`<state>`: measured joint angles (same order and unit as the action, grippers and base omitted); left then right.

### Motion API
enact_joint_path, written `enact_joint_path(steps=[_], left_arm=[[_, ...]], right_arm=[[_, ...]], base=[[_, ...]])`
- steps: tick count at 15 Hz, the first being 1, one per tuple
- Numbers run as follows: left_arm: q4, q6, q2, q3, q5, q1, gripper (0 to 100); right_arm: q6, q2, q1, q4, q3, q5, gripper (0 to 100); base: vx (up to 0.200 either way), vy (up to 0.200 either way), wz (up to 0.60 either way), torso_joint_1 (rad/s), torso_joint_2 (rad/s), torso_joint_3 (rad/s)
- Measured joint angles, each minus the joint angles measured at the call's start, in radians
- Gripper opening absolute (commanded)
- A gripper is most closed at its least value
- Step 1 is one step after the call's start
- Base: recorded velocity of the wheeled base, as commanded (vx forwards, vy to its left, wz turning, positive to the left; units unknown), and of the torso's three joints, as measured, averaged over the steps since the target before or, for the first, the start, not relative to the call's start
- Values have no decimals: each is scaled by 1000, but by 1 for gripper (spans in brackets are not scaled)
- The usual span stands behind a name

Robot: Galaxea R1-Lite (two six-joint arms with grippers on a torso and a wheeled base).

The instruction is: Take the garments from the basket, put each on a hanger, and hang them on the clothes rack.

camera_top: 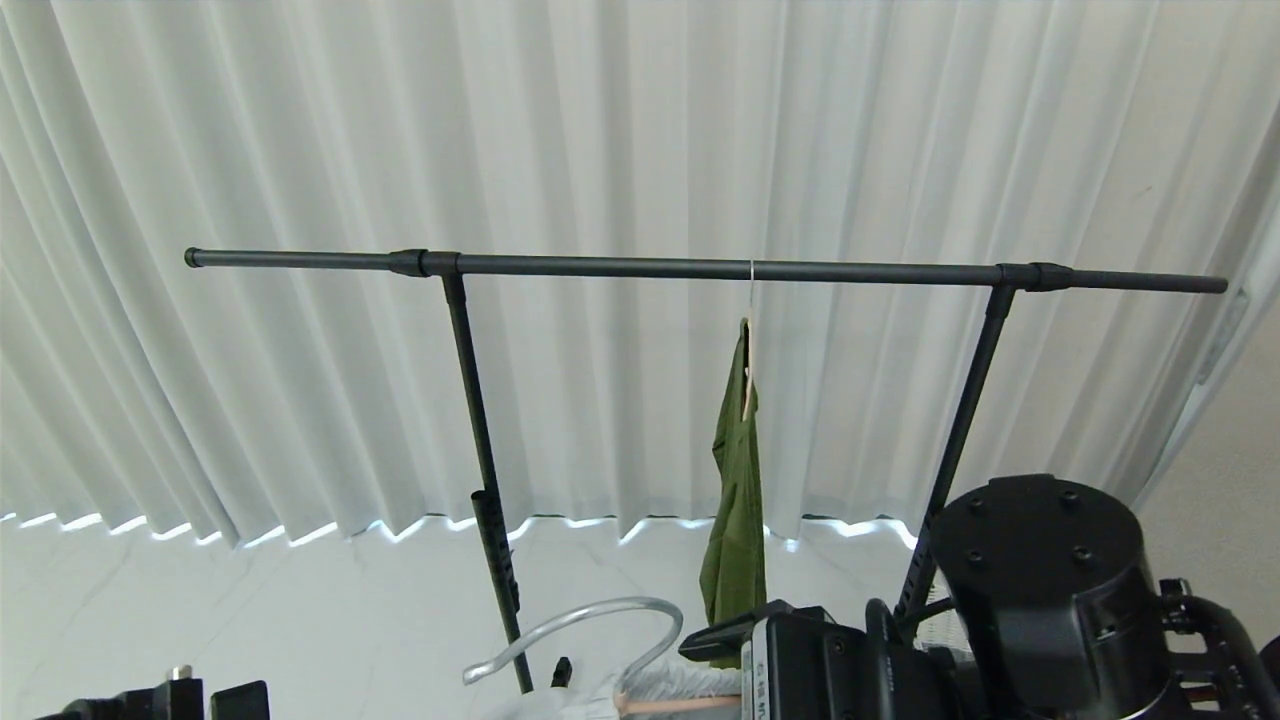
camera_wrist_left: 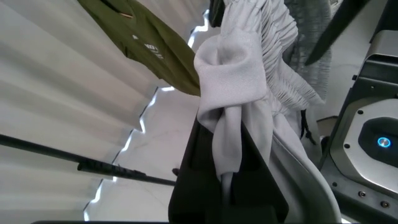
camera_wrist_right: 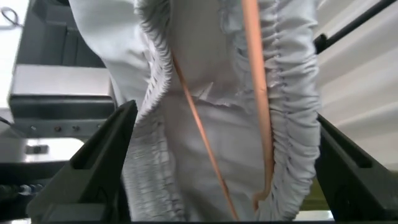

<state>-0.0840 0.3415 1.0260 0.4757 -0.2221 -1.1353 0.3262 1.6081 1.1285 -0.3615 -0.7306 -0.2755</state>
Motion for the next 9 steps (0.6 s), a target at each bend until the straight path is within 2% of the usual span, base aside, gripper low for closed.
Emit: enact_joint_path(steps=[8,9], left_arm=[[-25,1,0,2,0,0,0],[-28,1,1,2,0,0,100]], right_arm=[[-5,13,-18,-8,1,17,0],[-3,13,-21,-7,1,20,0]], base=[[0,0,0,0,0,0],[0,0,0,0,0,0]])
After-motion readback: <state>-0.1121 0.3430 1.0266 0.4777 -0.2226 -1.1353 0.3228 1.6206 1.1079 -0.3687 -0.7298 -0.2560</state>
